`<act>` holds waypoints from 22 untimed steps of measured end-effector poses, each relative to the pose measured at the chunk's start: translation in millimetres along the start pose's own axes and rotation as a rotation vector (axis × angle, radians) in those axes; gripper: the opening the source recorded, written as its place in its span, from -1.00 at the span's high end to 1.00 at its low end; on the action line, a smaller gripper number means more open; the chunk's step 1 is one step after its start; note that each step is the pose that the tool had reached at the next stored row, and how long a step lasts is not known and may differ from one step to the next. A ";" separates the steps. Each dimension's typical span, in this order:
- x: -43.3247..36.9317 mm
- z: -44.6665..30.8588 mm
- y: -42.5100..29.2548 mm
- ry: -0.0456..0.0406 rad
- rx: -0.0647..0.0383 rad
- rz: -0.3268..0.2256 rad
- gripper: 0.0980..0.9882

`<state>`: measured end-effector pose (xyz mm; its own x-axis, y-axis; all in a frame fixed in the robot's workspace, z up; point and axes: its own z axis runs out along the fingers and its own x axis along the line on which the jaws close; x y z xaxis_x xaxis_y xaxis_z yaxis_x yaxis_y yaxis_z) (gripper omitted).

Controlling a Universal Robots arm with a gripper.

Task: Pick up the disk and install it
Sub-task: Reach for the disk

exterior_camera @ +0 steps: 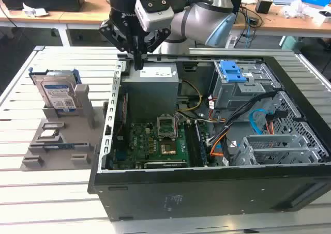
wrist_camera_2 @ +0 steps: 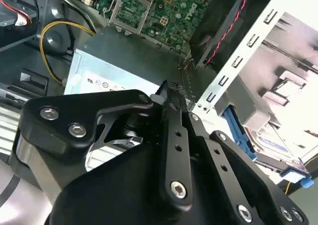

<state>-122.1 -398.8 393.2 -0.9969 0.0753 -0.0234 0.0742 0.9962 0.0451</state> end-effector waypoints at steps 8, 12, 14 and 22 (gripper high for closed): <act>24.0 -0.7 -1.8 0.0001 0.000 0.000 0.98; 34.3 -1.0 -2.6 0.0001 0.000 0.000 0.98; 40.2 -1.1 -3.0 0.0001 0.000 0.000 0.98; 74.3 -2.0 -5.6 0.0001 0.000 0.000 0.98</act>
<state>-196.6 -398.8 393.3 -0.9969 0.0754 -0.0233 0.0743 0.9962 0.0450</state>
